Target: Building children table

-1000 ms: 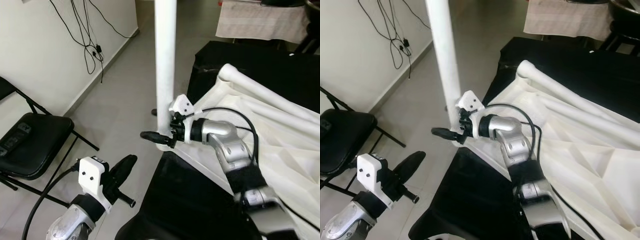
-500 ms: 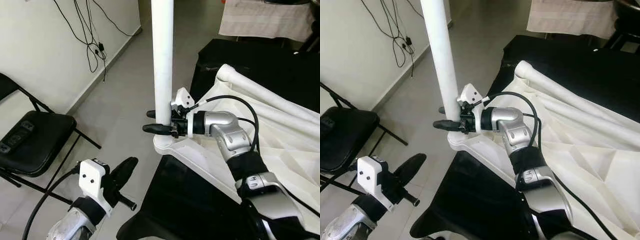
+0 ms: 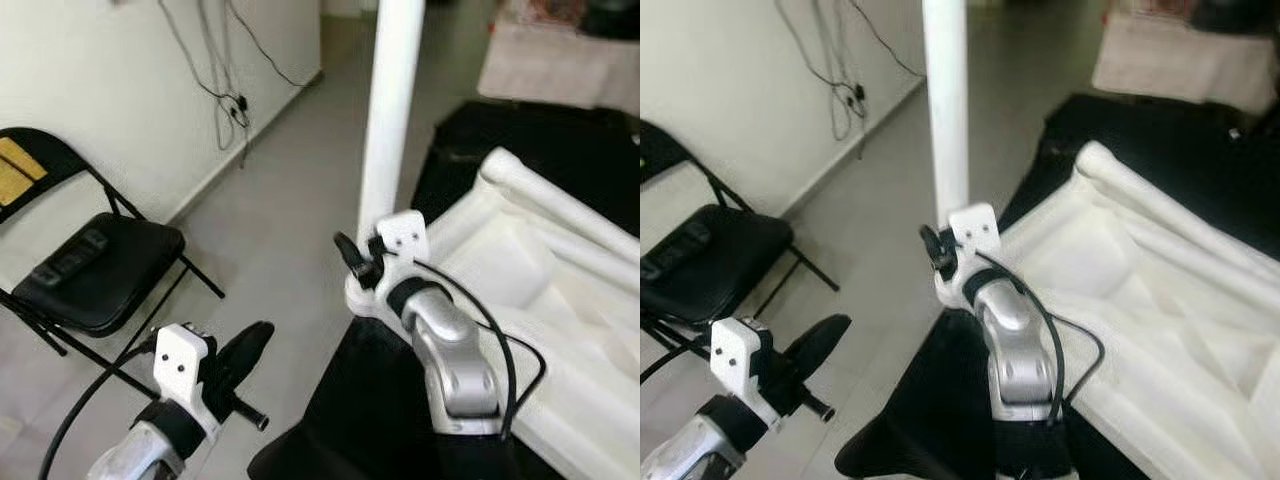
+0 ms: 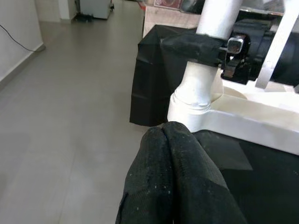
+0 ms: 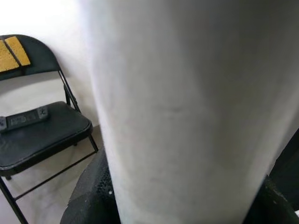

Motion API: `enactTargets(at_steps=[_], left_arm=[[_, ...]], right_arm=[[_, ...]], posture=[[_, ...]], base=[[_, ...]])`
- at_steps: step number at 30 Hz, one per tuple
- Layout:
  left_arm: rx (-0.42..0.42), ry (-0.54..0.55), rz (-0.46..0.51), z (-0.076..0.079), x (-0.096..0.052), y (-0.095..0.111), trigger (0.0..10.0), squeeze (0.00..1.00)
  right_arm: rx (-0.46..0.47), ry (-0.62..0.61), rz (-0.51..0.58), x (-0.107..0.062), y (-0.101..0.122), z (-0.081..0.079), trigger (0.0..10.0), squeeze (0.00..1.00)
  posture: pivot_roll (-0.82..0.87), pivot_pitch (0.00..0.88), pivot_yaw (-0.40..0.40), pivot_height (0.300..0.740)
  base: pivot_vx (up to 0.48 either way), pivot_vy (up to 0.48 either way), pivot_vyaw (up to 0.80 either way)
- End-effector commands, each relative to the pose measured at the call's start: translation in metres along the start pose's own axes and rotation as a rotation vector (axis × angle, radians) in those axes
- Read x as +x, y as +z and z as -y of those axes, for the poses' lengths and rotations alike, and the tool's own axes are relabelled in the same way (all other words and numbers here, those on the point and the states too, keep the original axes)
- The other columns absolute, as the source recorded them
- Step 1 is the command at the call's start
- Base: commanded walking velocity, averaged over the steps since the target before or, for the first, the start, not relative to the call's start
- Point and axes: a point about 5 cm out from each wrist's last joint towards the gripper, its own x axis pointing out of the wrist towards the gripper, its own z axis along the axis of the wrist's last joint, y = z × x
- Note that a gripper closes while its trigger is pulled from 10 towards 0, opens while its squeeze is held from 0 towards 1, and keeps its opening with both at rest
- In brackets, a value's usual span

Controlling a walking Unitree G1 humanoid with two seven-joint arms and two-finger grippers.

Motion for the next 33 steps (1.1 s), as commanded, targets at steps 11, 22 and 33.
enactTargets(at_steps=[11, 22, 33], left_arm=[[0.003, 0.008, -0.002, 0.000, 0.000, -0.002, 10.0, 0.00], [-0.005, -0.001, 0.003, 0.006, -0.001, 0.000, 10.0, 0.00], [-0.012, -0.004, 0.000, 0.011, -0.002, 0.000, 10.0, 0.00]], right_arm=[[0.092, 0.379, -0.002, 0.022, 0.010, -0.020, 10.0, 1.00], [-0.041, 0.924, -0.034, 0.024, 0.016, -0.003, 10.0, 0.00], [-0.020, 0.949, -0.019, 0.034, 0.024, 0.017, 0.0, 0.00]], posture=[[-0.04, 0.141, 0.023, 0.740], [-0.02, 0.163, 0.019, 0.740], [-0.02, 0.179, 0.014, 0.740]], base=[[0.000, 0.000, 0.00], [0.000, 0.000, 0.00], [0.000, 0.000, 0.00]])
